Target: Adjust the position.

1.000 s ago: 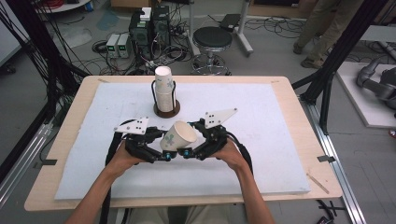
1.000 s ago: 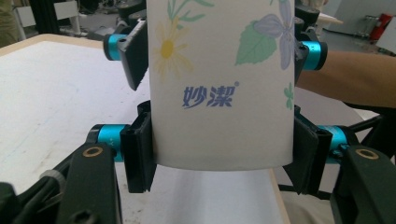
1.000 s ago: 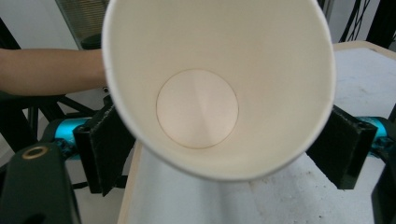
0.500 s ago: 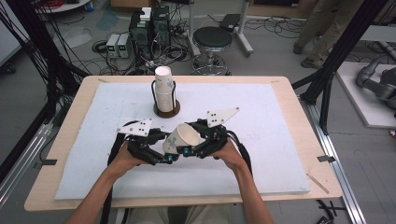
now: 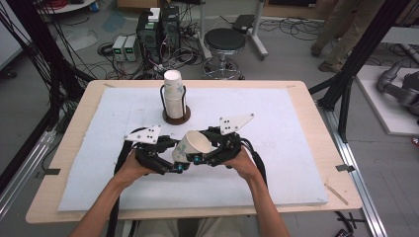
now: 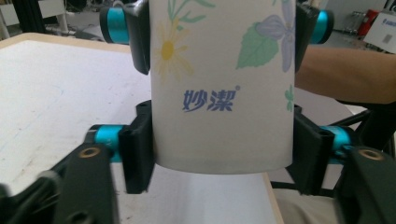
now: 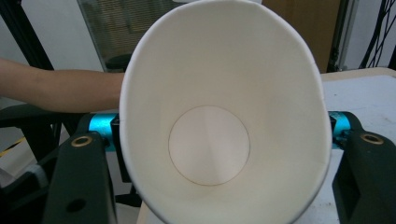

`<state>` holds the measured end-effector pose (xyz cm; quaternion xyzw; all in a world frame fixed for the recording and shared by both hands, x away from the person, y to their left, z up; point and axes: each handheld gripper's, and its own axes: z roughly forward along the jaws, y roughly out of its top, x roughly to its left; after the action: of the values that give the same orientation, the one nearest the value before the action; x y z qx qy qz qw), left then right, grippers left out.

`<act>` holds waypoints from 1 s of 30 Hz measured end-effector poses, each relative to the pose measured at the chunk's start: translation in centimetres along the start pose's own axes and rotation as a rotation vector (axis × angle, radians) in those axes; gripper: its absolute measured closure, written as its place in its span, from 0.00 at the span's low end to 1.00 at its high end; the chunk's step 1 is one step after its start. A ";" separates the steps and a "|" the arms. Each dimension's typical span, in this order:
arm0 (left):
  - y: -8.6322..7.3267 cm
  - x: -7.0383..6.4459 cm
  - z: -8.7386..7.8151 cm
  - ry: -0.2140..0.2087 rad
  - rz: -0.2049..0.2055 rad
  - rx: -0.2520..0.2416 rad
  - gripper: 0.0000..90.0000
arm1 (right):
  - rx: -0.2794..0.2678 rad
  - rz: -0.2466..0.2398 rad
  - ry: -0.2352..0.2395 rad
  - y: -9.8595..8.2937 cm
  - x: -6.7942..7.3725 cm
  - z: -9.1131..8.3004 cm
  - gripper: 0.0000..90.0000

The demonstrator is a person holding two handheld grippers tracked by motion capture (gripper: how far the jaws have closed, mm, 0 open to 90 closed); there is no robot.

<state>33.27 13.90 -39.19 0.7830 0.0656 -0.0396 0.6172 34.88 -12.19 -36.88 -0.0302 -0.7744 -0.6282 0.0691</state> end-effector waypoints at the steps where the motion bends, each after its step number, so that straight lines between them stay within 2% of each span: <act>1: 0.0 0.1 0.2 0.036 -0.021 0.013 0.25 | -0.001 0.001 0.001 0.0 0.0 0.0 0.37; 2: -0.1 0.2 0.2 0.052 -0.037 0.019 0.12 | -0.006 0.001 -0.002 0.0 0.0 0.0 0.37; 4: -0.2 0.4 0.2 0.049 -0.062 0.027 0.05 | -0.007 0.003 -0.006 0.0 0.0 -0.1 0.37; 5: -0.2 0.5 0.1 0.067 -0.064 0.032 0.02 | -0.005 0.004 -0.007 0.0 0.0 -0.2 0.37; 10: -0.2 0.4 -0.3 0.071 -0.070 0.050 0.02 | -0.001 0.003 -0.014 0.1 0.0 -0.3 0.37; 13: -0.2 0.4 -0.6 0.094 -0.068 0.065 0.02 | -0.001 0.004 -0.021 0.1 0.0 -0.4 0.37; 16: -0.3 0.3 -1.0 0.125 -0.071 0.059 0.02 | 0.005 0.004 -0.030 0.1 0.0 -0.5 0.37; 18: -0.3 0.2 -1.4 0.160 -0.064 0.073 0.02 | 0.013 0.007 -0.041 0.1 0.0 -0.6 0.37; 22: -0.8 0.1 -2.3 0.196 -0.073 0.064 0.02 | 0.021 0.012 -0.069 0.1 -0.1 -0.8 0.37; 26: -1.5 -0.1 -3.2 0.231 -0.073 0.088 0.02 | 0.017 0.016 -0.083 0.2 -0.2 -1.0 0.37; 30: -2.6 -0.4 -4.2 0.312 -0.081 0.086 0.02 | 0.026 0.021 -0.103 0.2 -0.2 -1.1 0.37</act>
<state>32.35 18.56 -40.64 0.8020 0.1903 0.0547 0.5636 35.22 -13.22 -36.52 -0.0695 -0.7848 -0.6148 0.0361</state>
